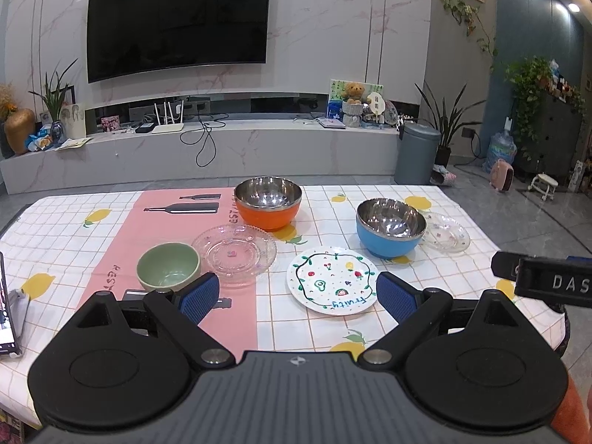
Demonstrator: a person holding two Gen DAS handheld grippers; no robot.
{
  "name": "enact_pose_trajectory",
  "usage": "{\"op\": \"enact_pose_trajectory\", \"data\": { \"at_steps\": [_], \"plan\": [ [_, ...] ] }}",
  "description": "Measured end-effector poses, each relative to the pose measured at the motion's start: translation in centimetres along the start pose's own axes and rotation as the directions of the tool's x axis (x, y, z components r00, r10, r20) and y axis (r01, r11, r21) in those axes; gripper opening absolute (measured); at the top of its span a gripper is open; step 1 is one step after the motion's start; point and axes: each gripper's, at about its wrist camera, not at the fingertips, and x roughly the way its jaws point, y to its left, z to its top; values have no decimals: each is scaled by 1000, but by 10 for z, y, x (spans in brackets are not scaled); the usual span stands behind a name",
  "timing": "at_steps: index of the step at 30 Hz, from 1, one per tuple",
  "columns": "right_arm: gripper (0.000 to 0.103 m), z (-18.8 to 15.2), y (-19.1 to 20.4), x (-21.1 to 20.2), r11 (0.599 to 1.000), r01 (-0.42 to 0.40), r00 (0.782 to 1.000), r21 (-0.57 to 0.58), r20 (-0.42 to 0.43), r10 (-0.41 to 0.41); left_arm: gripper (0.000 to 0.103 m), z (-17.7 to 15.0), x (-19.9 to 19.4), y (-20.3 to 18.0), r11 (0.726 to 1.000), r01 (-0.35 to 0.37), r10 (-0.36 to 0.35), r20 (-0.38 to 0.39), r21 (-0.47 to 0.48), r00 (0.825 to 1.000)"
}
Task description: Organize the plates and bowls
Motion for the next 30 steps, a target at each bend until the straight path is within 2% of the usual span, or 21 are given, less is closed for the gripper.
{"op": "enact_pose_trajectory", "data": {
  "at_steps": [5,8,11,17,20,22,24,28,30],
  "plan": [
    [101,-1,2,3,1000,-7,1000,-19,0,7,103,4,-3,7,997,40,-38,36,-64,999],
    [101,-2,-1,7,999,-50,999,-16,4,50,103,10,-1,11,995,8,-4,35,-104,999],
    [101,-2,-2,10,998,-58,998,-16,19,59,103,15,5,16,994,13,-9,41,-109,999],
    [100,2,0,16,997,-51,991,-57,122,58,103,18,18,25,994,6,0,59,-106,998],
    [100,3,3,23,996,-80,981,-40,173,86,103,17,28,28,996,-14,18,52,-85,998],
    [100,7,9,34,995,-84,981,-45,171,90,89,17,37,32,996,-6,9,31,-94,999],
    [99,11,13,46,992,-117,982,-39,145,121,83,17,47,37,995,-26,27,5,-99,1000],
    [88,21,27,72,987,-154,982,-48,100,158,63,19,67,48,990,-18,14,-34,-143,999],
    [84,27,33,85,986,-157,984,-58,79,161,60,23,77,53,984,-15,7,-47,-176,999]
  ]
}}
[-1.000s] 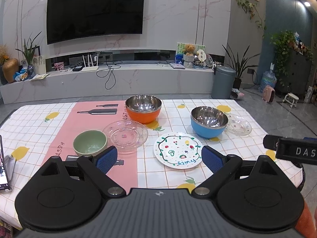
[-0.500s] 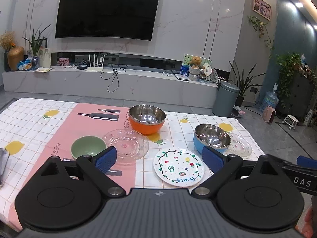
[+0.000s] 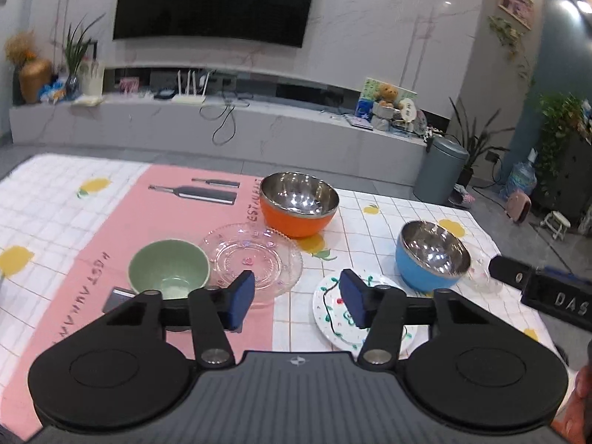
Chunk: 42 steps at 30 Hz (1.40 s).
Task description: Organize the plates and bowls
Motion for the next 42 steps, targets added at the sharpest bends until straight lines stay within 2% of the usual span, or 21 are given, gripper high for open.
{"op": "enact_pose_trajectory", "data": {
  "at_steps": [2,8,12,16,20,25,29,33,36,40,42],
  "plan": [
    [79,5,0,18,1000,6,1000,5,-30,-6,54,8,12,1,999,43,-43,-26,-24,999],
    [68,18,-20,72,997,65,992,46,-114,-59,54,34,50,-18,993,111,-113,-68,-31,991],
    [68,31,-39,105,992,114,980,62,-168,-102,54,46,86,-37,980,189,-197,-135,-70,971],
    [66,37,-63,137,981,157,964,116,-233,-127,54,54,130,-54,963,238,-261,-210,-129,942],
    [51,39,-86,171,965,187,936,186,-331,-118,54,55,173,-66,958,218,-260,-246,-186,934],
    [44,36,-103,199,943,192,908,271,-414,-66,54,46,210,-73,955,179,-252,-326,-236,911],
    [39,29,-111,217,931,197,881,307,-471,-31,54,41,228,-76,950,156,-253,-372,-272,893],
    [34,25,-117,226,920,202,866,335,-499,-8,50,40,238,-84,952,141,-249,-414,-273,875],
    [30,22,-118,229,913,207,861,350,-509,1,39,39,242,-91,957,123,-233,-440,-263,867],
    [16,22,-119,231,911,199,859,360,-511,14,23,39,242,-94,960,118,-227,-459,-253,859],
    [15,22,-119,231,909,196,859,368,-512,22,16,40,241,-98,961,124,-229,-465,-246,855]
  ]
}}
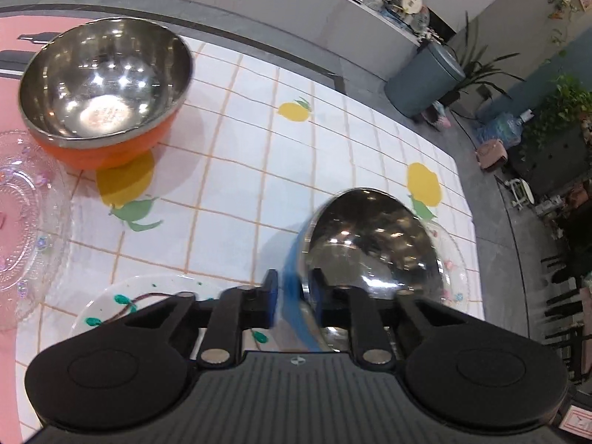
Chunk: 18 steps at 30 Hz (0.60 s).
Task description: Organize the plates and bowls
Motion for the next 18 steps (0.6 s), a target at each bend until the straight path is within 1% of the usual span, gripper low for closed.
{"op": "enact_pose_trajectory", "data": {
  "at_steps": [3,6,11,18],
  "plan": [
    [14,0,1,0,1000,5,1000,-2,-5,-5,15,0,-2,-8,999,-40,40,-6,34,999],
    [14,-1,2,-4,1000,6,1000,-9,1,-6,15,-1,-11,-12,998,-39,39,9,49,999],
    [13,-5,4,-22,1000,-2,999,-28,33,3,15,-7,-32,-16,998,-38,36,24,55,999],
    [13,-23,7,-56,999,-35,997,-36,61,38,15,-27,-70,-17,997,-57,54,54,57,997]
  ]
}}
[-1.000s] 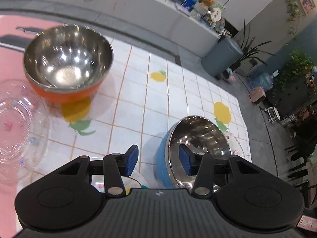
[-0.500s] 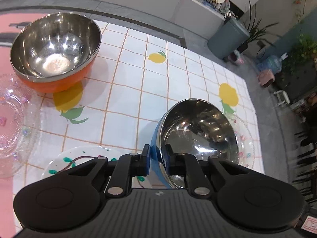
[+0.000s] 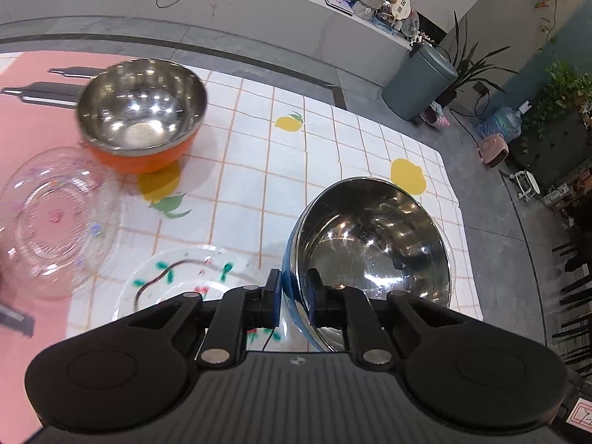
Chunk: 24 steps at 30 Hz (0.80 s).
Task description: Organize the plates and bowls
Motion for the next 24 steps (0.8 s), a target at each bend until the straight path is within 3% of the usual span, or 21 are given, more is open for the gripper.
{"op": "enact_pose_trajectory", "data": {
  "at_steps": [7,24],
  "plan": [
    [13,-37,8,-32,998,-48,999,-29,-19,47,15,-27,-43,19,999,-15,16,26,-39,1000],
    [14,-138,58,-80,976,-176,980,-126,-111,162,15,-97,-124,106,974,-37,61,98,-226,993]
  ]
}}
